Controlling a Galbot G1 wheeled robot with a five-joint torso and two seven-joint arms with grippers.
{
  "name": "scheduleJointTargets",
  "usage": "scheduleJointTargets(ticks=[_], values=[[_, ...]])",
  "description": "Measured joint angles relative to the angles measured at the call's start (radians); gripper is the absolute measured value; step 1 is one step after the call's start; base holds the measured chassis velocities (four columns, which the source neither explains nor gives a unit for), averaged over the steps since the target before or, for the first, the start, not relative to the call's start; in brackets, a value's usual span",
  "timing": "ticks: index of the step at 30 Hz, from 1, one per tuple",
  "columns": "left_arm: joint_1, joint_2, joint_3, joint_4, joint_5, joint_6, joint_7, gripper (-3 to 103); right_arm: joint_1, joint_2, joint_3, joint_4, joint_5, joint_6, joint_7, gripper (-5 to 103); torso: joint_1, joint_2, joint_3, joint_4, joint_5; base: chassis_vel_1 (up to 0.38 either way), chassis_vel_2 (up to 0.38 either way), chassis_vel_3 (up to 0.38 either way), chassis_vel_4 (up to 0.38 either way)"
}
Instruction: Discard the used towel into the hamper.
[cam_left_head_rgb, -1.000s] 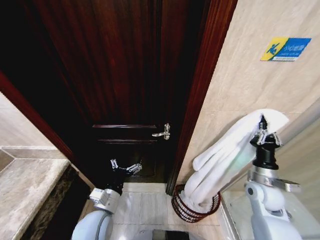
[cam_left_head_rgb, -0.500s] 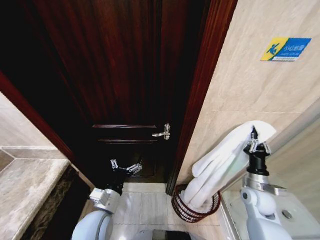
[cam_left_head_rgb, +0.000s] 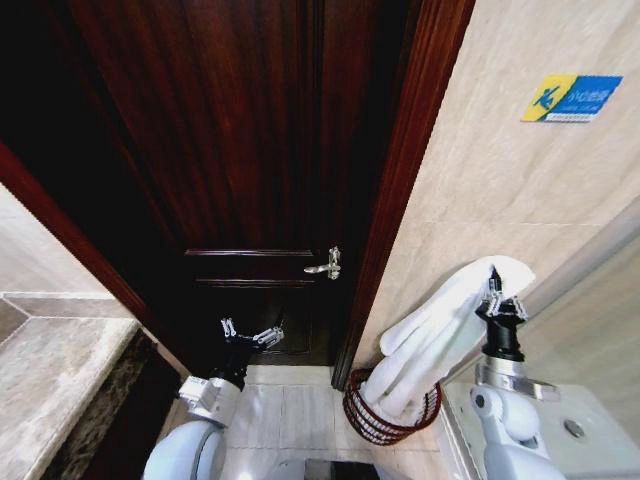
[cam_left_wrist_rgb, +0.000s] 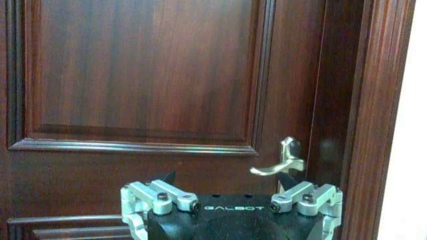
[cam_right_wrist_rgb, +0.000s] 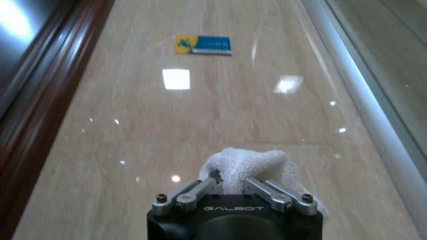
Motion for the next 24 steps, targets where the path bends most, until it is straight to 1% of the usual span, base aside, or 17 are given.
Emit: scheduleJointTargets(ticks=[4, 12, 19, 24], values=[[0.0, 0.0, 0.0, 0.0, 0.0, 0.0, 0.0, 100, -0.01, 0.002, 0.009, -0.029, 0.003, 0.017, -0.006, 5, 0.0, 0.0, 0.0, 0.0, -0.0001, 0.0, 0.0, 0.0, 0.0], [0.0, 0.0, 0.0, 0.0, 0.0, 0.0, 0.0, 100, -0.031, 0.017, 0.01, -0.032, 0.01, 0.033, -0.012, 5, 0.0, 0.0, 0.0, 0.0, -0.0001, 0.0, 0.0, 0.0, 0.0], [0.0, 0.0, 0.0, 0.0, 0.0, 0.0, 0.0, 100, -0.072, 0.055, -0.036, -0.016, 0.002, 0.061, -0.029, 5, 0.0, 0.0, 0.0, 0.0001, -0.0001, 0.0, 0.0, 0.0, 0.0], [0.0, 0.0, 0.0, 0.0, 0.0, 0.0, 0.0, 100, -0.075, 0.05, -0.033, -0.052, 0.006, 0.076, -0.031, 5, 0.0, 0.0, 0.0, 0.0, -0.0001, 0.0, 0.0, 0.0, 0.0]])
